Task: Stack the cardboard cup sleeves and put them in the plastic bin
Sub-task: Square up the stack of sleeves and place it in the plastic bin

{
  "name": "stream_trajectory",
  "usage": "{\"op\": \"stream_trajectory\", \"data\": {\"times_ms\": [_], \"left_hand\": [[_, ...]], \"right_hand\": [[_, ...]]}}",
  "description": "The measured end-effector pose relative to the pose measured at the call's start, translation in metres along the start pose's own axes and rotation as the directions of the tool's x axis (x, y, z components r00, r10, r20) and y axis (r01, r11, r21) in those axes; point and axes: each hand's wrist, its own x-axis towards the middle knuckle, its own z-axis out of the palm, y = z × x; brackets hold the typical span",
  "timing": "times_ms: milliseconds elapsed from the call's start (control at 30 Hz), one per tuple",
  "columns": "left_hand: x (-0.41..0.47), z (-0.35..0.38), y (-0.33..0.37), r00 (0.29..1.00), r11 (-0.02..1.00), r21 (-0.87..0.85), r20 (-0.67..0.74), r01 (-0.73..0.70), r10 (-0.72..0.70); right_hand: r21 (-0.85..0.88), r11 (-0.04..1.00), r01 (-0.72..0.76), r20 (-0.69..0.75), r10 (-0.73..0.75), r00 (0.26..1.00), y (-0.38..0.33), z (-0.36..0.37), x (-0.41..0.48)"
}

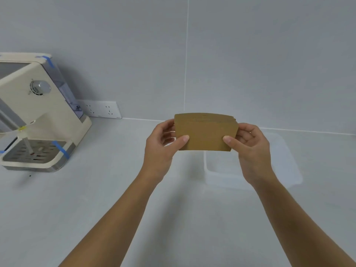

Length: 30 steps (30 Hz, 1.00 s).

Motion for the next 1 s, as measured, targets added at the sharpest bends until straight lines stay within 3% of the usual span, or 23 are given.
{"op": "stream_trajectory", "data": {"times_ms": [300,533,733,1000], "left_hand": [[0.017,0.082,-0.001,0.997,0.999,-0.015,0.068,0.040,-0.039],[0.027,0.127,-0.017,0.970,0.970,-0.027,0.031,0.242,-0.241],[0.037,0.150,-0.034,0.892,0.891,0.067,0.026,0.450,-0.452],[0.056,0.162,-0.062,0.706,0.685,0.245,-0.001,0.687,-0.708]], "right_hand": [[0.008,1.000,-0.004,-0.163,0.005,0.987,-0.016,-0.065,0.018],[-0.050,0.985,-0.163,-0.212,0.149,0.966,-0.011,-0.104,0.037],[-0.109,0.908,-0.404,-0.276,0.363,0.890,0.007,-0.126,0.055],[-0.204,0.741,-0.640,-0.310,0.571,0.760,0.028,-0.139,0.070]]}}
